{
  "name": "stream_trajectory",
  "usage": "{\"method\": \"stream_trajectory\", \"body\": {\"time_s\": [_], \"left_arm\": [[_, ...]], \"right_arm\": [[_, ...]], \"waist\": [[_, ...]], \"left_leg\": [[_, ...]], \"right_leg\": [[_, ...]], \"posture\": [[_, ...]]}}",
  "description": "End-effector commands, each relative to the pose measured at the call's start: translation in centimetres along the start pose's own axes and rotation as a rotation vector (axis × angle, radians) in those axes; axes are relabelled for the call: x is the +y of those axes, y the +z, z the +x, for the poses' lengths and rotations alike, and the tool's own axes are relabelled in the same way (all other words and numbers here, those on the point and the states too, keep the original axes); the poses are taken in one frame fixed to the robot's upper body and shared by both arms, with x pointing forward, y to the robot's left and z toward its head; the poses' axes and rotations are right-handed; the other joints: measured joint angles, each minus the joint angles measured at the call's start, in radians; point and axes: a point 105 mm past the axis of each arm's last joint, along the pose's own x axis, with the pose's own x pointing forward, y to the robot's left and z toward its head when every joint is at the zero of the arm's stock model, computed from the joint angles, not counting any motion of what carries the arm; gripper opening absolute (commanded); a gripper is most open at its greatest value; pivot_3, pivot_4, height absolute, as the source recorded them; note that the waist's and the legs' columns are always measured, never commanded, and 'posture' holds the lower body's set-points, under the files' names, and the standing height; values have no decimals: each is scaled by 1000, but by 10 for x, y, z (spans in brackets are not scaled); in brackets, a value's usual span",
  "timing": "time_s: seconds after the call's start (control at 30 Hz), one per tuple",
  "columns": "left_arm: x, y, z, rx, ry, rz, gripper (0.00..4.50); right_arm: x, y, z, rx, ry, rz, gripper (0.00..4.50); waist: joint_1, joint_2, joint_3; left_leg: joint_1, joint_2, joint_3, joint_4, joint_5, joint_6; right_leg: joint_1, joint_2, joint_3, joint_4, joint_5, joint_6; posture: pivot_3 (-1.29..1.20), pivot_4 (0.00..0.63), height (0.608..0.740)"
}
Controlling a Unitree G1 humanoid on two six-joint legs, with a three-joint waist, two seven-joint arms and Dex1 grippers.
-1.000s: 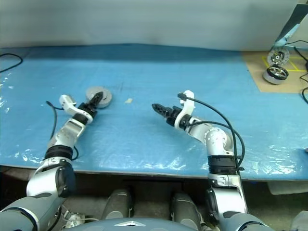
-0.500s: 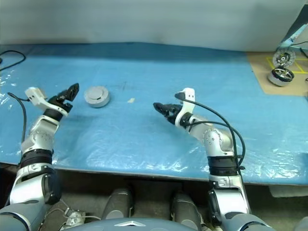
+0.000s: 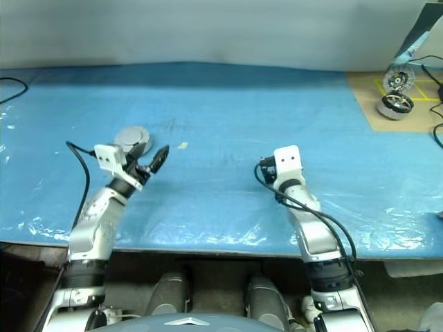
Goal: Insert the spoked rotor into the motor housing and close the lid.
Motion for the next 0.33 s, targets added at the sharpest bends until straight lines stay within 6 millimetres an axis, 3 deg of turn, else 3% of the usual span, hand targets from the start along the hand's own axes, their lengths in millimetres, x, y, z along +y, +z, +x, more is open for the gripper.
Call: {"method": "stream_trajectory", "body": {"time_s": [0.03,0.33], "left_arm": [[-15,12,-3,-58,-25,51,4369],[-14,20,3,-81,2,121,4369]], "right_arm": [[-9,16,-11,-82,-59,-38,3428],[-10,15,-9,-76,-75,-33,3428]], "waist": [[-1,0,0],[-2,0,0]], "left_leg": [[0,0,0,0,0,0],[3,0,1,1,0,0]], "right_leg": [[0,0,0,0,0,0],[0,0,4,0,0,0]], "posture": [[0,150,740],[0,150,740]]}}
